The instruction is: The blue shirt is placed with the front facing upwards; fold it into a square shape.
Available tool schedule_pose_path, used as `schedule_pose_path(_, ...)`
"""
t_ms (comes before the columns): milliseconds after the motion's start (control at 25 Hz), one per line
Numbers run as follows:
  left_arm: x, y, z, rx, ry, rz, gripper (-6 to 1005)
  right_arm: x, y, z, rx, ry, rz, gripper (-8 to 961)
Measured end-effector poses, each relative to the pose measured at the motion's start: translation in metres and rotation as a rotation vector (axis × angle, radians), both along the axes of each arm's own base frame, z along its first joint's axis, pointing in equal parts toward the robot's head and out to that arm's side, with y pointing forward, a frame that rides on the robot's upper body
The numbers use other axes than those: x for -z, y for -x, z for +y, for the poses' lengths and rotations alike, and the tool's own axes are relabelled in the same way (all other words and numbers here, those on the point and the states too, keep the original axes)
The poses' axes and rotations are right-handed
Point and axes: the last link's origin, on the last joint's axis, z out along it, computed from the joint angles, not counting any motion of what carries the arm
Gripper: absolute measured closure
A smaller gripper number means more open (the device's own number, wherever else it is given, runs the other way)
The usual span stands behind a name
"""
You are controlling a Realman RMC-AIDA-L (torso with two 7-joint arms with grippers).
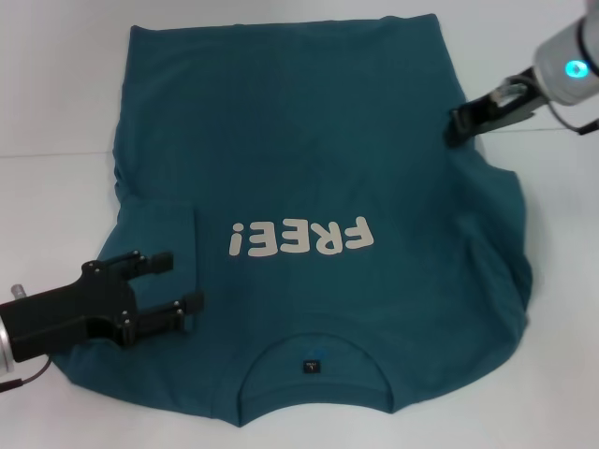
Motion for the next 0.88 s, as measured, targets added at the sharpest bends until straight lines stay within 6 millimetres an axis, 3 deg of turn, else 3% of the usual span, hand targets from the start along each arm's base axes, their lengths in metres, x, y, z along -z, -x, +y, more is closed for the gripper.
schedule_pose_path(200, 0.000, 0.002, -0.001, -0.004, 0.000, 0.004, 233, 0.030, 0.015, 0.000, -0.025, 0.065, -0.063, 850)
schedule_pose_path(400, 0.000, 0.002, -0.001, -0.002, 0.000, 0.005, 233, 0.048, 0.012, -0.005, -0.008, 0.102, -0.169, 824)
schedule_pose_path(600, 0.001, 0.000, 0.000, 0.005, 0.002, 0.007, 233, 0.042, 0.003, -0.006, 0.021, 0.089, -0.182, 719)
schedule_pose_path(880, 0.003, -0.002, -0.001, 0.012, 0.008, 0.009, 233, 0.018, -0.044, -0.012, 0.044, 0.052, -0.233, 542)
